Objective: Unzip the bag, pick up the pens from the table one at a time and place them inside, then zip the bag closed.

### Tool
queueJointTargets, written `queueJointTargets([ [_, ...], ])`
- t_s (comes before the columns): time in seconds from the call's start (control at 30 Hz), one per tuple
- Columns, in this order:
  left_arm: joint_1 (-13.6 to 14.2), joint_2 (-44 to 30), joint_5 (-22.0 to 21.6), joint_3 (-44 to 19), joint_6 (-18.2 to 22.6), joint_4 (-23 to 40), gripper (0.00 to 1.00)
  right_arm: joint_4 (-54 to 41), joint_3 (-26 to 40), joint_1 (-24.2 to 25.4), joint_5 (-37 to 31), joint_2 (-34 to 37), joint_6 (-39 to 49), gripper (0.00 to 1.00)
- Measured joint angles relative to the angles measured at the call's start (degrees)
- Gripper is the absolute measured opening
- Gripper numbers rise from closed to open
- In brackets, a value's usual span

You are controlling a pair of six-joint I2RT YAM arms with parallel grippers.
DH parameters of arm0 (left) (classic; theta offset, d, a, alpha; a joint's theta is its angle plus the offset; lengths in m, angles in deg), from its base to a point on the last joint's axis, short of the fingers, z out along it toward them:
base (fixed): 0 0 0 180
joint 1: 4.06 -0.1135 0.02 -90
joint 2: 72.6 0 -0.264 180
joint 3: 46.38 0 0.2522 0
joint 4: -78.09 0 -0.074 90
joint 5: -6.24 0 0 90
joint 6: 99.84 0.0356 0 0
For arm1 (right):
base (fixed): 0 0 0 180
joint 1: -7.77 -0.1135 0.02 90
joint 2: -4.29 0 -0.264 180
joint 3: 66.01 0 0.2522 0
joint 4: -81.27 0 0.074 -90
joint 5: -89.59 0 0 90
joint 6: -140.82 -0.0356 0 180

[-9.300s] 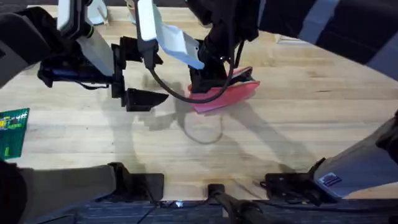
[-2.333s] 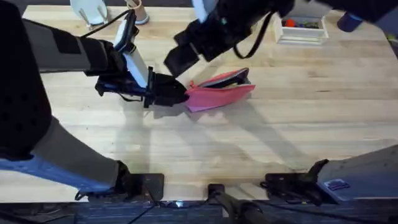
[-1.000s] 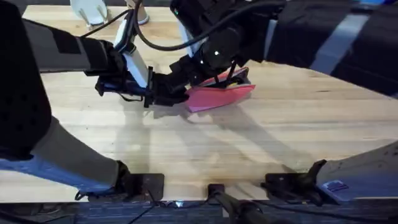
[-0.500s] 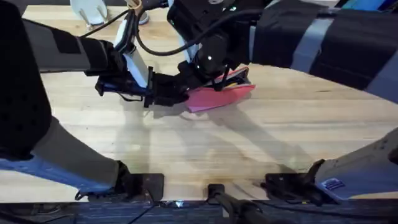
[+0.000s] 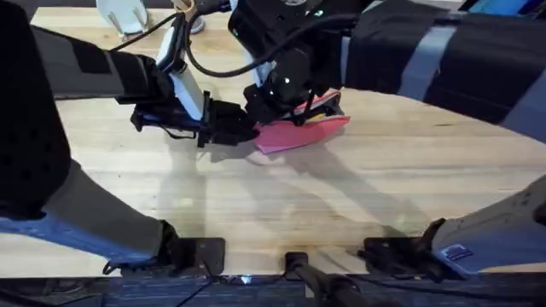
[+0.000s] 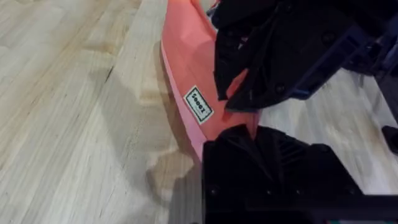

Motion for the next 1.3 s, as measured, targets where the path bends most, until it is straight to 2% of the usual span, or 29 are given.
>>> queueJointTargets([
  [0.5,0.07,-0.01,0.92,0.00,-0.02,-0.22,0.041,0.03,-0.04,0.28,-3.21,-0.39,0.50,0.034],
  [1.13,0.27,0.01,2.77,-0.02,-0.02,-0.64,0.042,-2.26,-0.63,9.58,-1.02,-1.86,1.55,0.035],
  [1.3,0.52,-0.01,2.81,-0.09,-0.02,-0.66,0.042,-2.73,-0.65,13.89,-0.68,-1.86,2.23,0.035],
])
